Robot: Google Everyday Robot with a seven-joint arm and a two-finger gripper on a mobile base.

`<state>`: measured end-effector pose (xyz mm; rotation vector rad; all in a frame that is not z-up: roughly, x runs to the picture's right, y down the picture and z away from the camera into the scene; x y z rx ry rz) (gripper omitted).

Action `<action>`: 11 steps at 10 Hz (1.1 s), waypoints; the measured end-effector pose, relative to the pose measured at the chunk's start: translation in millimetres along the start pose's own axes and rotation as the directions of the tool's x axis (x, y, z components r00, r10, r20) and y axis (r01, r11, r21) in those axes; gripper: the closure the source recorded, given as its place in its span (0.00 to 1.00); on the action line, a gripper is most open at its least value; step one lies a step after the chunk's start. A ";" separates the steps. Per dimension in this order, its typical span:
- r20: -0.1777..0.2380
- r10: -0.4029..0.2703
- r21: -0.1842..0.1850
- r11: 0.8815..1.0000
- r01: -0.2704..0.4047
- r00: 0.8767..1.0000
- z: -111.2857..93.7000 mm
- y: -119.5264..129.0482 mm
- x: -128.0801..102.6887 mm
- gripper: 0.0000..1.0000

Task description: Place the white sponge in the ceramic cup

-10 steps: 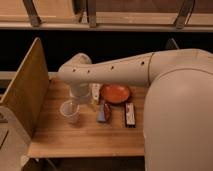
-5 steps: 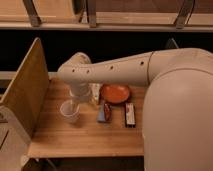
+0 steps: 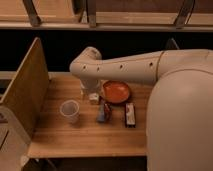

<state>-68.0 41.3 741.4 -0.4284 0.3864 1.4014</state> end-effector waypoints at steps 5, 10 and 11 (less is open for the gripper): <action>-0.031 -0.010 -0.032 0.999 0.009 0.999 14.8 6.4 0.8 0.35; -0.177 -0.068 -0.095 0.994 0.052 0.982 75.5 21.2 13.8 0.35; -0.202 -0.073 -0.092 0.994 0.056 0.977 85.0 19.6 16.4 0.35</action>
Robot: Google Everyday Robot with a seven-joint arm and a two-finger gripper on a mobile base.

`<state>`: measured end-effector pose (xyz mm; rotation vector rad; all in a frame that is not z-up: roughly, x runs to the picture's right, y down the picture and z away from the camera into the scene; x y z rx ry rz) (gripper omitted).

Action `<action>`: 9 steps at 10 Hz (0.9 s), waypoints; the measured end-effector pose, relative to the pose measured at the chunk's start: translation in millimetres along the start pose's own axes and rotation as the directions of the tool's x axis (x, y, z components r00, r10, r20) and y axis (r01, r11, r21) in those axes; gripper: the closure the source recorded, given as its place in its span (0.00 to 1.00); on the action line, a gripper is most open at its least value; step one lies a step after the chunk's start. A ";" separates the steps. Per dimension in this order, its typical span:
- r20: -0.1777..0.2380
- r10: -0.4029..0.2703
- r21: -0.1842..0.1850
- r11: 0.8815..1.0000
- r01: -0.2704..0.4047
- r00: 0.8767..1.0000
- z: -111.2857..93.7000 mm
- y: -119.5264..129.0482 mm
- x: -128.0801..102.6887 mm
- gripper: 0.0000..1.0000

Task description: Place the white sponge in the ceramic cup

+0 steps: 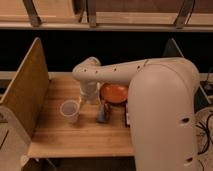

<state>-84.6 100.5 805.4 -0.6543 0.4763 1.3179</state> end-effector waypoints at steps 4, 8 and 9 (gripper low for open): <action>-0.065 0.014 -0.006 1.000 -0.015 0.998 26.5 -5.8 -1.8 0.35; -0.094 0.034 -0.015 0.999 -0.035 0.995 38.5 -10.3 2.1 0.35; -0.093 0.033 -0.016 0.999 -0.035 0.995 38.3 -9.8 2.0 0.35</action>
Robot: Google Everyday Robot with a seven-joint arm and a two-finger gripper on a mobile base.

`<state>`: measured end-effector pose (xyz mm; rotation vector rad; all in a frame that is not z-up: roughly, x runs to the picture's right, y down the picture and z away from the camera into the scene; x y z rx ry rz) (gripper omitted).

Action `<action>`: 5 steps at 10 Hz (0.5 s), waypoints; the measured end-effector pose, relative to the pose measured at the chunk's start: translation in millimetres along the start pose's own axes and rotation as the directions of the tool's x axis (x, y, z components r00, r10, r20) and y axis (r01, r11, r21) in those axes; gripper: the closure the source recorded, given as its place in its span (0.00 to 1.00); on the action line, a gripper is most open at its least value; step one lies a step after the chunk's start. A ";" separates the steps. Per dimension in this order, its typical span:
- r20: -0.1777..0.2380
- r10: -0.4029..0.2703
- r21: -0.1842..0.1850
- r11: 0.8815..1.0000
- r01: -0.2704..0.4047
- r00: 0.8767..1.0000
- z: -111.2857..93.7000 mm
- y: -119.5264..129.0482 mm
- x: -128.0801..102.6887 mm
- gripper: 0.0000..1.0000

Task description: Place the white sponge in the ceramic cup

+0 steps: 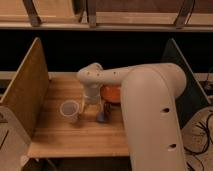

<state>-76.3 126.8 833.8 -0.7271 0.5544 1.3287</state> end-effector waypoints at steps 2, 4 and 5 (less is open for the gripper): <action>0.001 0.000 0.001 1.000 0.000 1.000 -0.1 -0.1 -0.1 0.35; -0.003 -0.019 -0.008 1.000 0.019 1.000 6.1 3.1 1.0 0.35; -0.007 -0.033 -0.016 0.999 0.033 0.999 10.0 6.6 1.8 0.35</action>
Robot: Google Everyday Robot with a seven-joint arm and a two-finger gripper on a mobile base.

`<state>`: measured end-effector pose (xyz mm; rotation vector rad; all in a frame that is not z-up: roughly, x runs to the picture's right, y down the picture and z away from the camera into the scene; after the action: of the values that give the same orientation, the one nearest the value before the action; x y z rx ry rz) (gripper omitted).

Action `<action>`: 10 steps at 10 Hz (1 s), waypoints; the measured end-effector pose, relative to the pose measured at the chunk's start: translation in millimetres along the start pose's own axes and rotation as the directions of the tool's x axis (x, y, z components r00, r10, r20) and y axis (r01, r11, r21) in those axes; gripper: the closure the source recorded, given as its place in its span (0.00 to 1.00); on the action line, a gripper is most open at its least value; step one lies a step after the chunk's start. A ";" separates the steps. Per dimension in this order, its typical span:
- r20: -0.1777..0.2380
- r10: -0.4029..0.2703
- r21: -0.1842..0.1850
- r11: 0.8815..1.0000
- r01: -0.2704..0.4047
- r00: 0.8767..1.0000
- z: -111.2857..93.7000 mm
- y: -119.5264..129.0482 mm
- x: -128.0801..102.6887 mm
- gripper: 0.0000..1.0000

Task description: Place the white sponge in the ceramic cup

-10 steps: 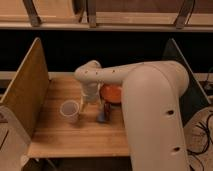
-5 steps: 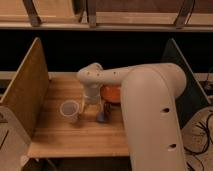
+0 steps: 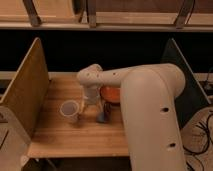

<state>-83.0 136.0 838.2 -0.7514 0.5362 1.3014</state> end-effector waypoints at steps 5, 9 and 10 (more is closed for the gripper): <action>-0.030 -0.017 -0.049 0.999 0.015 0.999 29.3 -1.1 -0.5 0.35; -0.061 0.049 -0.059 0.997 -0.053 0.997 43.8 -26.1 7.4 0.35; -0.065 0.065 -0.052 0.996 -0.069 0.996 45.3 -33.3 9.1 0.35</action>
<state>-51.2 173.0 867.6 -0.8275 0.5834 1.3622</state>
